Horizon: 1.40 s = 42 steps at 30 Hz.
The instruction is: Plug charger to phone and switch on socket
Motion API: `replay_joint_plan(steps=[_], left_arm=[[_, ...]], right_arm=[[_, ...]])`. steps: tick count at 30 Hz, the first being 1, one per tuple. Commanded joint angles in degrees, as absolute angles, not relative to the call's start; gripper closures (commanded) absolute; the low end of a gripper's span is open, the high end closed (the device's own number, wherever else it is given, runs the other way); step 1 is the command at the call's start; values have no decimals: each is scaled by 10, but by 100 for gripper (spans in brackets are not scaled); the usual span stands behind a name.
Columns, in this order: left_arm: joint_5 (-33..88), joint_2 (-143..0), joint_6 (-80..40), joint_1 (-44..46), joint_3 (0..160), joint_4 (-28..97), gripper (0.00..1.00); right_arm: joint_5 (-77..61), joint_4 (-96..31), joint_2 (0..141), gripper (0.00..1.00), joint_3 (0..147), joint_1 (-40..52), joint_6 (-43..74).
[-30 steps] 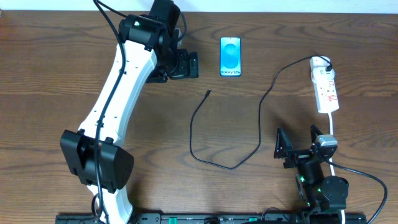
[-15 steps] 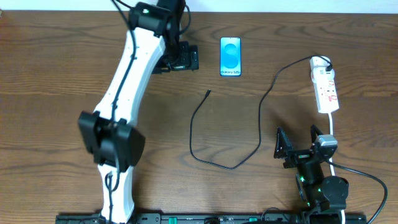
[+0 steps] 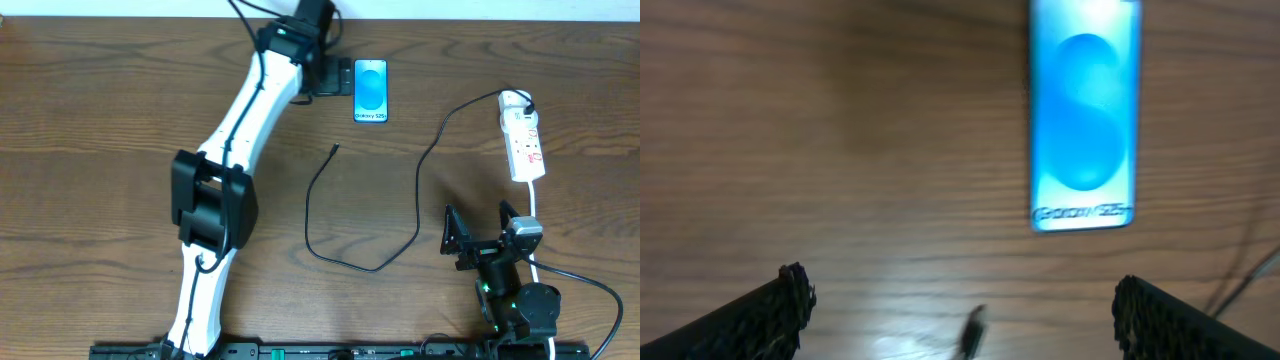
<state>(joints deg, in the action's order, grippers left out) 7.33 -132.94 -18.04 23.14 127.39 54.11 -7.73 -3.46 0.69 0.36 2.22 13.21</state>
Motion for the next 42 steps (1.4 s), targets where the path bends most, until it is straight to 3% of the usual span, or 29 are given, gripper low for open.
replay_joint_plan(steps=[1,14,28,42], left_arm=[[67,-1357,-181,258,1276,512,2],[14,-1439,-181,324,1276,364,2],[-69,-1482,-181,336,1276,338,2],[-78,-1492,-185,364,1276,301,2]], right_arm=[[-76,-37,4,1,3,26,137],[-76,-37,4,1,3,26,137],[-76,-37,4,1,3,26,137],[-76,-37,4,1,3,26,137]])
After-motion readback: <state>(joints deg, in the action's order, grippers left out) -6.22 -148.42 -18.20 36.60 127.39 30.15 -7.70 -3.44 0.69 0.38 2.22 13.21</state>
